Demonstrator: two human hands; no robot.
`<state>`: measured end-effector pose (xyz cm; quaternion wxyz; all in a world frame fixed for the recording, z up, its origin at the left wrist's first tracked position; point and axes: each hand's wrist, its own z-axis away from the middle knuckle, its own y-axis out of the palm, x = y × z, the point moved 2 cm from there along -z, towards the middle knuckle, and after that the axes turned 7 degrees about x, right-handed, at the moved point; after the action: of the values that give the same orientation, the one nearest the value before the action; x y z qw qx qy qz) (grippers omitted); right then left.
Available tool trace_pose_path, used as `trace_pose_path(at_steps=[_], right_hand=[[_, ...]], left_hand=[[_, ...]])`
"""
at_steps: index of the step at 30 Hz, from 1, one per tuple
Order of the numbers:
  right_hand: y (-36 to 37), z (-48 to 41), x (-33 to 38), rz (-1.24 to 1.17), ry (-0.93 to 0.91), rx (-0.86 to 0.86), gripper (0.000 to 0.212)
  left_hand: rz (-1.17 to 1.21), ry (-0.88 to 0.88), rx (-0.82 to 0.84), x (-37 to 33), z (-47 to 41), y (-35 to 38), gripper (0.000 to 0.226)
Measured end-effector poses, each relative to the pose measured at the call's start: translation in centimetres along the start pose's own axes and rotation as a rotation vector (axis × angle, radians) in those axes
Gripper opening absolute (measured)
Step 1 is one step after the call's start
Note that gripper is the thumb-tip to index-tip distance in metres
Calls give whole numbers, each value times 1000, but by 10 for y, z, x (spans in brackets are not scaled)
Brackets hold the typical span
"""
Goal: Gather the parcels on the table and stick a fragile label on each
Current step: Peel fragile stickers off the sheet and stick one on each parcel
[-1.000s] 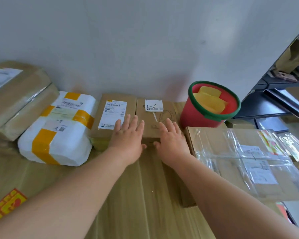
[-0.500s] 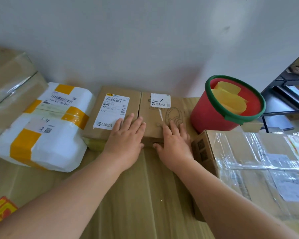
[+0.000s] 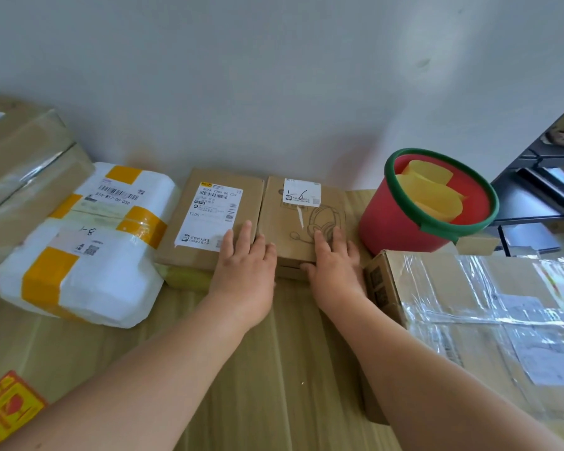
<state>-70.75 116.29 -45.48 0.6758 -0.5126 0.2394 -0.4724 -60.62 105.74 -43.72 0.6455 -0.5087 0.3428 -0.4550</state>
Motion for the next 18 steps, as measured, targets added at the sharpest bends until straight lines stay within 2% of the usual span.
trace_pose_path(at_steps=[4,10,13,18], right_hand=[[-2,0,-1,17,-6,-13,70],[0,-8,-4,-80,106,93,104],[-2,-12,-2,-176,143,113,101],[-7,-8,-6,-248,122,1,84]], left_hand=[[47,-17,-10,1,1,-3,60],[43,-25,1,-2,0,2,59],[61,-24,-7,-1,1,2,59],[190,-58,-47,-1,-1,-3,65]])
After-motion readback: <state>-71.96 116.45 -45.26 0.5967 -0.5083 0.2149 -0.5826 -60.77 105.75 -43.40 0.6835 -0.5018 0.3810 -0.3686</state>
